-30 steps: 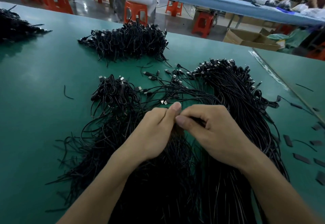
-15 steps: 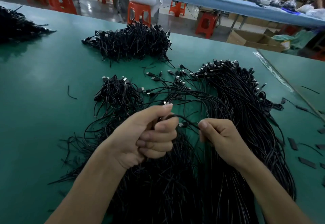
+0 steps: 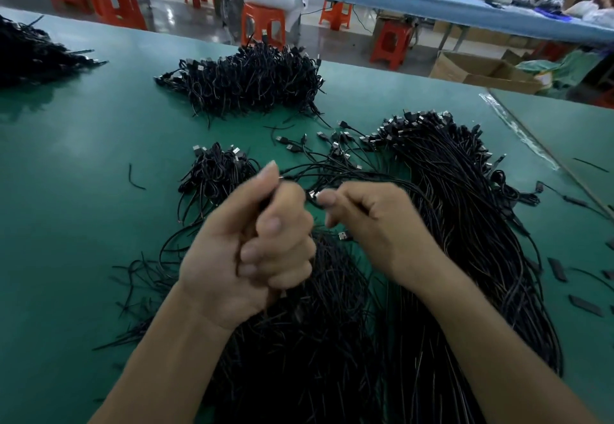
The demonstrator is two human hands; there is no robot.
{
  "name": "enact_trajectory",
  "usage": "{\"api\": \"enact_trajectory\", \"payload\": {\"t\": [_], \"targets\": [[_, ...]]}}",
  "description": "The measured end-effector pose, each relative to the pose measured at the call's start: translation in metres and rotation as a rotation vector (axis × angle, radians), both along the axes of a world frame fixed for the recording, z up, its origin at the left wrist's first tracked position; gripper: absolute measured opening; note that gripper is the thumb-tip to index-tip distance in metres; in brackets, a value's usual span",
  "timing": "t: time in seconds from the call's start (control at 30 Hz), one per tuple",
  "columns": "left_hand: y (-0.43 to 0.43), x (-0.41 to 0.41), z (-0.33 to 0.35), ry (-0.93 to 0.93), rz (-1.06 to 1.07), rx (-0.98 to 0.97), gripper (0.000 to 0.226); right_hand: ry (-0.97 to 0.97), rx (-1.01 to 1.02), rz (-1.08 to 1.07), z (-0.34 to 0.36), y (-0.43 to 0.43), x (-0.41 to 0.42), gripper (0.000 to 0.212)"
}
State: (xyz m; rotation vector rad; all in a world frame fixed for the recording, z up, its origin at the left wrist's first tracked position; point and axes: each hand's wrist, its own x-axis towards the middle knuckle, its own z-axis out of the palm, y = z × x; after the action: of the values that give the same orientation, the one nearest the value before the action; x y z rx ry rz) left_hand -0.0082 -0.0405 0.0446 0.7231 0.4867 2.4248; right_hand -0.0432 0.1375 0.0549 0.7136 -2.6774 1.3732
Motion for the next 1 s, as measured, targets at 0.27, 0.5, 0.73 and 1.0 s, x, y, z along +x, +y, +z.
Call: {"api": "enact_trajectory", "payload": {"t": [0.27,0.5,0.73,1.0], "targets": [[0.016,-0.008,-0.007,0.003,0.803,-0.421,0.053,-0.114,0.204,0.166,0.005,0.006,0.032,0.037],[0.025,0.004,-0.004,0.449,1.100,-1.028,0.045,-0.026,0.350,0.272,0.038,-0.004,0.046,0.025],[0.011,0.005,0.003,0.355,0.695,-1.386,0.064,-0.010,0.239,0.215,0.042,0.003,0.041,0.014],[-0.029,0.009,0.009,0.345,0.334,-1.030,0.067,0.133,0.044,0.110,0.064,0.019,0.028,0.020]]}}
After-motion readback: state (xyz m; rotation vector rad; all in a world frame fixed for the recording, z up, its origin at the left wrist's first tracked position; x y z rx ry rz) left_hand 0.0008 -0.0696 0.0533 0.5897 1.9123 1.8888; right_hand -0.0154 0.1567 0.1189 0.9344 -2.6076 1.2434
